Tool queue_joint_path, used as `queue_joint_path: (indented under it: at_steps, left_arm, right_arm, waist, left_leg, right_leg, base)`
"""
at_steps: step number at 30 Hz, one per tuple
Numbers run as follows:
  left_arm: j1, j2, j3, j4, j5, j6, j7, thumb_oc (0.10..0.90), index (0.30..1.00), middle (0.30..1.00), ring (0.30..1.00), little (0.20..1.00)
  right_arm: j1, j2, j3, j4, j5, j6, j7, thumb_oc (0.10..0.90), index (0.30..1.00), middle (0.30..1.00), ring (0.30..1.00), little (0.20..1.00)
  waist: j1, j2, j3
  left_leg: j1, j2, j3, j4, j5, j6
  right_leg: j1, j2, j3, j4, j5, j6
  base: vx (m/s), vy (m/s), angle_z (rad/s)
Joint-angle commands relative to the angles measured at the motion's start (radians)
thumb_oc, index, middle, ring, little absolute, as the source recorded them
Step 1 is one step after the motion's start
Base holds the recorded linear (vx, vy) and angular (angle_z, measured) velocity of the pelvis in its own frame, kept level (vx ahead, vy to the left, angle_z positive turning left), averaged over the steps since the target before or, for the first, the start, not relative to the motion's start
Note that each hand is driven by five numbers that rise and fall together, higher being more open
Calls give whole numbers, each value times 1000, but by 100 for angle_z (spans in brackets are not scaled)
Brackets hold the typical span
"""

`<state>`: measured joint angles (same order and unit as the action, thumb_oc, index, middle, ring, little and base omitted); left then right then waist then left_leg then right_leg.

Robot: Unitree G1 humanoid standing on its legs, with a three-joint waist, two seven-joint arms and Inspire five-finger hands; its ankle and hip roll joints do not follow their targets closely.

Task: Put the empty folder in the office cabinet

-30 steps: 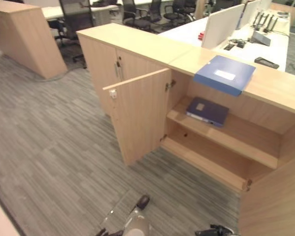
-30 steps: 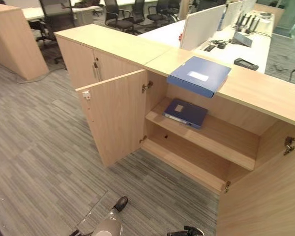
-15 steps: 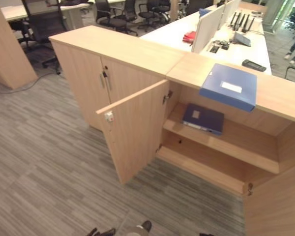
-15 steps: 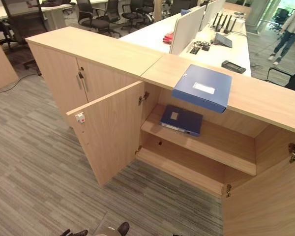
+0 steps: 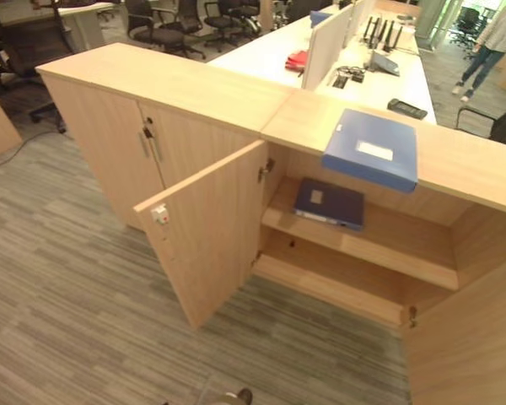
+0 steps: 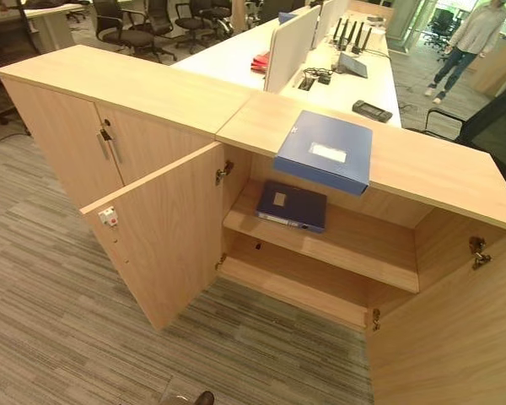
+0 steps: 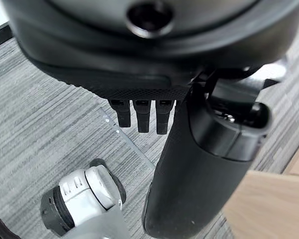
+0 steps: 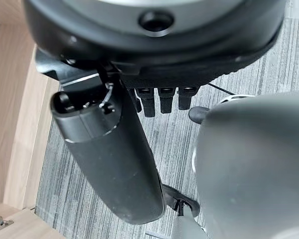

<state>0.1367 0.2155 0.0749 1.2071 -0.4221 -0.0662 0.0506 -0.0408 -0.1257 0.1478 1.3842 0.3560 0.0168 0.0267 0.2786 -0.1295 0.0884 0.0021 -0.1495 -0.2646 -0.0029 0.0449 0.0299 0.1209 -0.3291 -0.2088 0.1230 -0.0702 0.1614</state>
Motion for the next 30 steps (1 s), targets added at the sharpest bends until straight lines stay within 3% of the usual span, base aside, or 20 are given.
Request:
queue_joint_path:
  at_steps: [1,2,3,6,8,9,10,13,14,15,17,20,21,22,25,30]
  left_arm:
    - [5,25,1,12,42,-13,-12,800,900,900,900,900]
    - [17,26,1,27,49,-11,-15,800,900,900,900,900]
    - [17,26,1,27,49,-11,-15,800,900,900,900,900]
    - [38,24,18,50,58,-5,-19,800,900,900,900,900]
    - [41,21,22,50,47,-4,-14,800,900,900,900,900]
    - [40,15,21,48,40,-5,-11,800,900,900,900,900]
    - [41,12,20,47,39,-5,-11,800,900,900,900,900]
    - [32,2,18,47,38,-7,-12,800,900,900,900,900]
    - [31,5,28,57,37,-4,-15,800,900,900,900,900]
    - [30,6,30,58,37,-4,-16,800,900,900,900,900]
    - [26,14,42,76,35,-4,-17,800,900,900,900,900]
    - [29,22,62,103,38,4,-20,800,900,900,900,900]
    - [33,25,71,124,52,6,-21,800,900,900,900,900]
    - [35,23,72,135,56,6,-20,800,900,900,900,900]
    - [21,14,74,154,35,13,-18,800,900,900,900,900]
    - [2,13,46,147,35,13,-16,800,900,900,900,900]
  right_arm:
    - [0,-45,0,-33,-16,-9,15,800,900,900,900,900]
    - [14,-45,3,-42,-17,-11,15,800,900,900,900,900]
    - [14,-45,3,-43,-17,-11,15,800,900,900,900,900]
    - [35,-41,-1,-44,-9,-12,17,800,900,900,900,900]
    - [25,-48,-7,-43,-2,-13,16,800,900,900,900,900]
    - [11,-54,-9,-40,1,-13,13,800,900,900,900,900]
    - [4,-57,-9,-39,8,-14,11,800,900,900,900,900]
    - [-35,-63,4,-37,24,-21,4,800,900,900,900,900]
    - [-46,-59,11,-38,34,-22,2,800,900,900,900,900]
    - [-47,-58,12,-38,35,-22,1,800,900,900,900,900]
    - [-52,-52,18,-41,43,-23,-1,800,900,900,900,900]
    - [-46,-45,20,-52,55,-25,-5,800,900,900,900,900]
    - [-36,-38,17,-48,64,-28,-5,800,900,900,900,900]
    - [-31,-36,16,-45,63,-29,-7,800,900,900,900,900]
    - [-25,-49,11,-44,60,-27,-5,800,900,900,900,900]
    - [-29,-68,-2,-67,82,-33,-12,800,900,900,900,900]
  waist:
    - [10,27,14]
    - [6,35,32]
    - [7,33,37]
    - [13,22,47]
    - [6,34,55]
    - [-3,44,66]
    - [-5,48,75]
    - [-4,51,119]
    - [-2,34,134]
    - [-1,38,133]
    - [-1,11,145]
    - [6,-5,147]
    - [17,-4,117]
    - [18,-2,102]
    - [-8,15,66]
    - [-46,24,54]
  left_leg:
    - [56,-33,-68,-84,-33,51]
    - [88,-51,-62,-84,-35,68]
    - [93,-54,-62,-84,-36,68]
    - [144,-48,-23,-84,-79,72]
    - [151,-27,-13,-84,-79,69]
    - [153,-29,-15,-84,-58,74]
    - [166,-32,-20,-84,-57,74]
    - [222,-44,-13,-84,-69,75]
    - [247,-54,-25,-84,-83,75]
    - [251,-46,-24,-84,-89,73]
    - [245,-73,-40,-81,-71,78]
    - [245,-83,-57,-69,-79,72]
    - [259,-64,-60,-81,-114,55]
    - [266,-50,-55,-84,-130,48]
    - [272,-10,-70,-84,-156,43]
    - [257,17,-83,-84,-174,44]
  right_leg:
    - [-70,-168,-4,181,277,55]
    - [-82,-219,-27,278,365,40]
    - [-82,-223,-22,286,360,42]
    - [-97,-277,-111,355,368,62]
    - [-160,-207,-129,342,290,44]
    - [-209,-152,-134,308,291,27]
    - [-234,-115,-139,275,286,32]
    - [-304,1,-209,123,344,50]
    - [-334,66,-227,58,379,79]
    - [-324,77,-230,45,382,79]
    - [-346,103,-243,-10,439,76]
    - [-347,120,-224,-39,453,76]
    - [-287,135,-232,-84,353,46]
    - [-279,135,-243,-73,322,29]
    - [-278,121,-278,-34,289,16]
    - [-282,123,-299,-21,243,-2]
  base:
    - [31,341,-32]
    - [16,260,-17]
    - [26,253,-15]
    - [107,83,-15]
    - [12,10,-22]
    - [-33,3,-26]
    - [-20,13,-24]
    - [108,-56,-22]
    - [189,-84,-11]
    - [198,-91,-1]
    - [110,-54,30]
    - [241,-108,50]
    - [373,-139,83]
    - [319,-119,51]
    - [295,-75,-33]
    - [134,-48,25]
